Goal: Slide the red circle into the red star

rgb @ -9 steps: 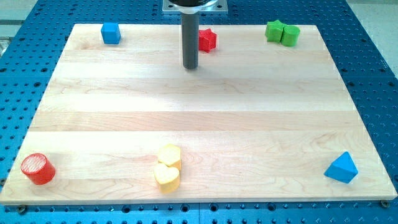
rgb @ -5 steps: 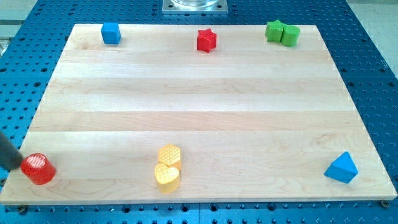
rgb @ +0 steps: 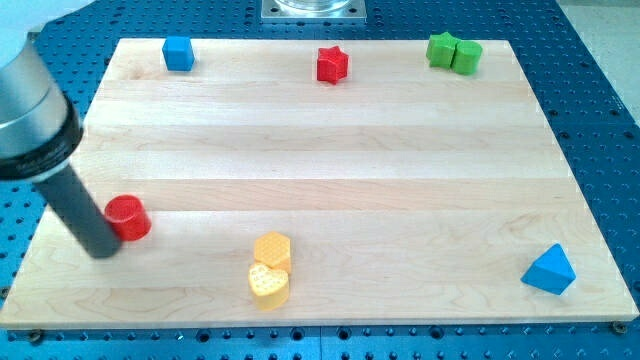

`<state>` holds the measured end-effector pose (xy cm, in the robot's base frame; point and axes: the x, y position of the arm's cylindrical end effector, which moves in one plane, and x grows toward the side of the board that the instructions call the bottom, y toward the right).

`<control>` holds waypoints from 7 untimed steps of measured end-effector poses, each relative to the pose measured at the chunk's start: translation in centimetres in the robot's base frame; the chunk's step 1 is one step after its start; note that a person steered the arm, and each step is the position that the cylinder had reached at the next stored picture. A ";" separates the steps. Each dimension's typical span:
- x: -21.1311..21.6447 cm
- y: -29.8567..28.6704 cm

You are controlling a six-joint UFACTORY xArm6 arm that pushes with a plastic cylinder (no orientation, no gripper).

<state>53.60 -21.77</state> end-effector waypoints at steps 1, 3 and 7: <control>-5.3 5.7; -8.8 9.5; -13.9 13.4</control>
<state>39.65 -8.39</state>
